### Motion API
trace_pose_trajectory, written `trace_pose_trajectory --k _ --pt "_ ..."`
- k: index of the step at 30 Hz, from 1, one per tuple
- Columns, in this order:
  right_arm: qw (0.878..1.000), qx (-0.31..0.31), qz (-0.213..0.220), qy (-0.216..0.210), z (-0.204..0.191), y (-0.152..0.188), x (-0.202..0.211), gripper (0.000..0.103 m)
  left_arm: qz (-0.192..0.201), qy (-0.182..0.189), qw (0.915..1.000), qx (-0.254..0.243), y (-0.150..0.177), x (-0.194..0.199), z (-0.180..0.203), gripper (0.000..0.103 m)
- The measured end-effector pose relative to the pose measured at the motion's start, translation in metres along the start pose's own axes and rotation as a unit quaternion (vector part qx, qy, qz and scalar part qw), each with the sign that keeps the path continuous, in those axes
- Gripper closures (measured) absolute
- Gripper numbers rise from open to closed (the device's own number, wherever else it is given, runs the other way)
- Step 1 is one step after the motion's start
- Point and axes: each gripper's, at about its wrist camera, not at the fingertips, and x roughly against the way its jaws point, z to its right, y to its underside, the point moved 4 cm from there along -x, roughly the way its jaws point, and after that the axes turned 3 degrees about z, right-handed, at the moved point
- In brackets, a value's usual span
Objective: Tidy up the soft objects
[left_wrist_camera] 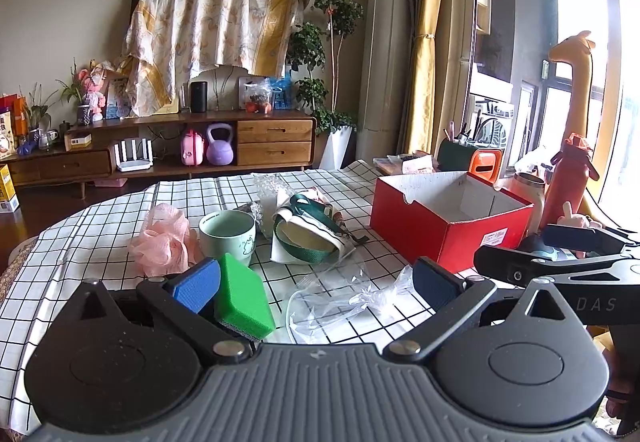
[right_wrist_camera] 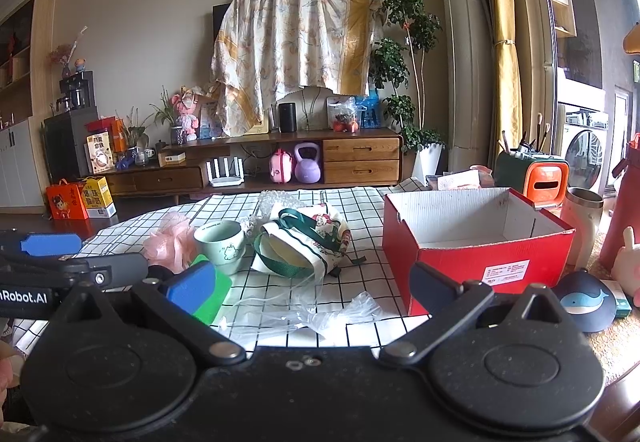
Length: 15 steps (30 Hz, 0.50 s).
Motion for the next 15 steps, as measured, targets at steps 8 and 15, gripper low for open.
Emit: trace_pose_trajectory --k 8,15 --pt "1.0 0.0 0.0 0.0 -0.0002 0.0008 -0.0007 0.0 0.0 -0.001 1.0 0.001 0.0008 -0.0001 -0.0004 0.0" --pt "1.0 0.0 -0.007 -0.001 -0.0029 0.002 -0.0014 0.0 -0.003 -0.001 1.0 0.005 0.0039 -0.0012 -0.0026 0.0"
